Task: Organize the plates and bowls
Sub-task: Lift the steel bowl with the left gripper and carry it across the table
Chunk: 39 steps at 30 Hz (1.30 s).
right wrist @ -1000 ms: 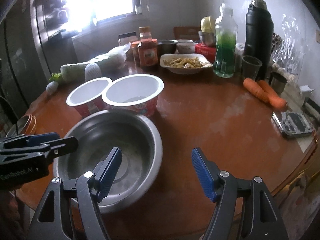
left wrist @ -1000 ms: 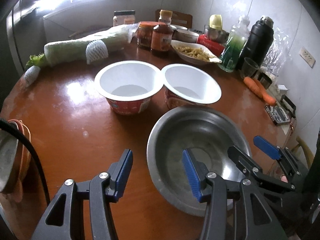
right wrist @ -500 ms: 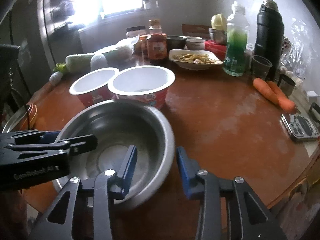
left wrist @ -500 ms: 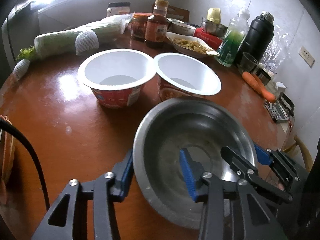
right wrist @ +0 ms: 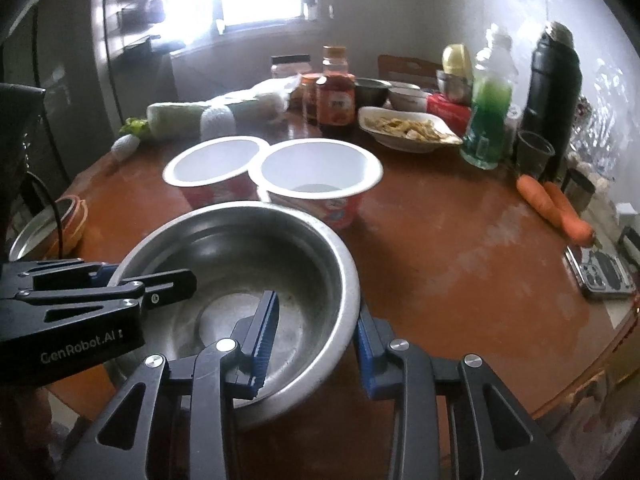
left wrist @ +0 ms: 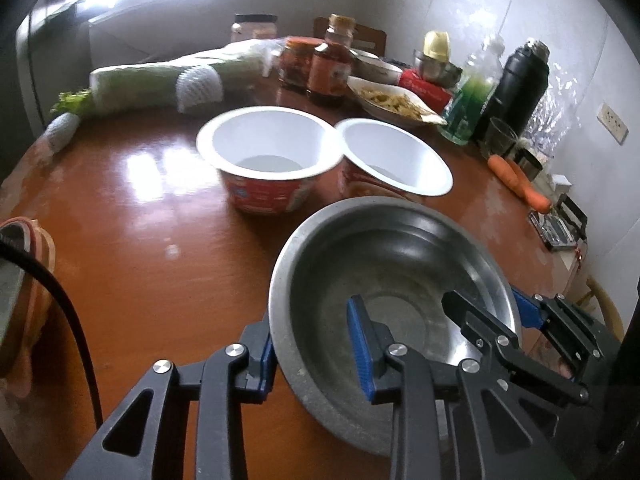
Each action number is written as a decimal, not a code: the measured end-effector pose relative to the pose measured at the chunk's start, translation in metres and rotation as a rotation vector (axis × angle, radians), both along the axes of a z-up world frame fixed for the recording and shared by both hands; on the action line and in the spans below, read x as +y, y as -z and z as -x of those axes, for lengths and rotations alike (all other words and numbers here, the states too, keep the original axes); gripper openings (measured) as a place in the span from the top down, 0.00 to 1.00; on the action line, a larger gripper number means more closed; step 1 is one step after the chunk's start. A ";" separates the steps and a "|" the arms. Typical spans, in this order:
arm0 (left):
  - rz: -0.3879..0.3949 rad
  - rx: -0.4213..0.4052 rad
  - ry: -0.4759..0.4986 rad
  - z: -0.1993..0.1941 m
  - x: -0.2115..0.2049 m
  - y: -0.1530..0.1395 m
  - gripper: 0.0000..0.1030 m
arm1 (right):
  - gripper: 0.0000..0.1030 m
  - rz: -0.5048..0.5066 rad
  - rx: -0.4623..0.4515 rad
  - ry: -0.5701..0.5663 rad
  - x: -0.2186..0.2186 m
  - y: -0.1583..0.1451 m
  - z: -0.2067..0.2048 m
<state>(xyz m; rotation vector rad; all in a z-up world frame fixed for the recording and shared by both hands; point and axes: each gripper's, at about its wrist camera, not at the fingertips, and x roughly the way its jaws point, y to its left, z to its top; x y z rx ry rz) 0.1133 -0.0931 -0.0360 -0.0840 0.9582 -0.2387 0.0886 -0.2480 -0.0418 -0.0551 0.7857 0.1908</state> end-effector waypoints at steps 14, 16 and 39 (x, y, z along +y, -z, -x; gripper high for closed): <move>-0.012 -0.042 -0.102 0.028 0.066 -0.013 0.68 | 0.64 -0.001 0.003 -0.126 0.067 -0.011 0.012; -0.013 -0.041 -0.107 0.029 0.069 -0.012 0.68 | 0.64 0.006 0.006 -0.136 0.074 -0.009 0.011; -0.029 -0.022 -0.101 0.022 0.066 0.007 0.68 | 0.62 0.003 0.044 -0.129 0.078 0.004 0.008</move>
